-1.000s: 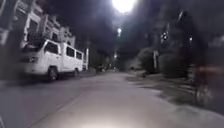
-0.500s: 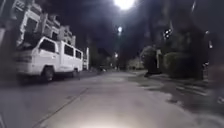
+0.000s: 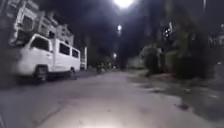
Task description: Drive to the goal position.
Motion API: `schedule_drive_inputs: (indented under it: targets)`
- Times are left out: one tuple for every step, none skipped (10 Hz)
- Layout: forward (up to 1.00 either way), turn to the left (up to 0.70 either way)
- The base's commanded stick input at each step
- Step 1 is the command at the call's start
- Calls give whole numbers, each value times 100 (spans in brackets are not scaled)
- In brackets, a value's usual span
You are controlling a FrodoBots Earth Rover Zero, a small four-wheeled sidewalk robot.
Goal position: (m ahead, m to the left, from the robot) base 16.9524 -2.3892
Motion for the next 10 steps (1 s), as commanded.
schedule_drive_inputs:
  targets:
    - [70, -19]
    - [70, 0]
    - [70, 0]
    - [70, 0]
    - [70, 0]
    - [70, 0]
    - [70, 0]
    - [70, 0]
    - [70, 0]
    - [70, 0]
